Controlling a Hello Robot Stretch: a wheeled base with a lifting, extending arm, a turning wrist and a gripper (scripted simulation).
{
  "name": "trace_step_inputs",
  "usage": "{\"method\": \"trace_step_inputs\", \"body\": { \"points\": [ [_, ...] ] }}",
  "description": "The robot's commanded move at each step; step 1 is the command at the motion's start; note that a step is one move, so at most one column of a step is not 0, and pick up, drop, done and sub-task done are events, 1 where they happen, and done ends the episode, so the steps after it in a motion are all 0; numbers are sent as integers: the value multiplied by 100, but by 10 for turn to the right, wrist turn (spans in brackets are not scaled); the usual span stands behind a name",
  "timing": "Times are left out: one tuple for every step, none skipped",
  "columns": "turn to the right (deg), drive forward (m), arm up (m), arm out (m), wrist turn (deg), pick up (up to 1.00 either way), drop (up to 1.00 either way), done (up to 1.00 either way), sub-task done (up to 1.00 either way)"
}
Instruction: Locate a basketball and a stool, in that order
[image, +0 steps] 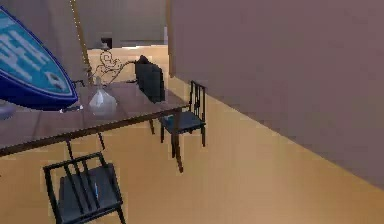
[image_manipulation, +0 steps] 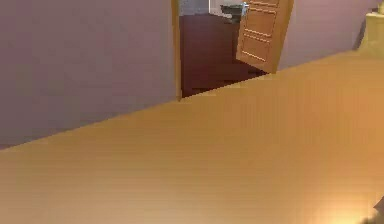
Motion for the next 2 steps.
{"method": "trace_step_inputs", "body": {
  "points": [
    [-450,0,0,0,0,0,0,0,0],
    [-450,0,0,0,0,0,0,0,0]
  ]
}}
